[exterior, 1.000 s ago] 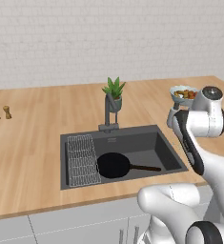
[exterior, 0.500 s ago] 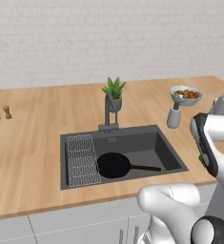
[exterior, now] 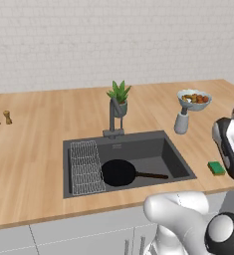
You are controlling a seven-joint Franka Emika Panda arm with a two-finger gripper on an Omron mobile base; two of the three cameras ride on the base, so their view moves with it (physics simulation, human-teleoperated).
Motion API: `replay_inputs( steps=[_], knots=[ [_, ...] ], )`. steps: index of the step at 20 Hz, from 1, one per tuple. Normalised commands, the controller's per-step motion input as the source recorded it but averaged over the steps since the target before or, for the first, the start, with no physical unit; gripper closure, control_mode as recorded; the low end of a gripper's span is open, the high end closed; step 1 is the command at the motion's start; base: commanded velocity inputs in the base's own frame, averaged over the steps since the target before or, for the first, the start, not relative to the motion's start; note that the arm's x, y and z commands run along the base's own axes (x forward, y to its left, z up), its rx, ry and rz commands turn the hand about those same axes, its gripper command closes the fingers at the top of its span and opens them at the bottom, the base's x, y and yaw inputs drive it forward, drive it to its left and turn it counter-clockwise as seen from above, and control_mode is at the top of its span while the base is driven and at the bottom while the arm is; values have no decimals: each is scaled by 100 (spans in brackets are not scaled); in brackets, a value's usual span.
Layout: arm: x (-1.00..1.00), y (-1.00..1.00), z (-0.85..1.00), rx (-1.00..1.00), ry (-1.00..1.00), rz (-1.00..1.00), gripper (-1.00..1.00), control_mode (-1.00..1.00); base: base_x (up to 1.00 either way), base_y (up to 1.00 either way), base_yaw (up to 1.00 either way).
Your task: Pick the pan and sponge and place them into the sink. Then turn on the water.
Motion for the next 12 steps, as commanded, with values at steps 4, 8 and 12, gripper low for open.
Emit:
replay_inputs(
  steps=[4,8,12],
  knots=[
    [0,-39,-11,-13,8,38,-100,-100,0,0,0],
    [0,-21,-22,-16,9,49,-100,-100,0,0,0],
    [0,0,-29,-24,11,55,-100,-100,0,0,0]
  ],
)
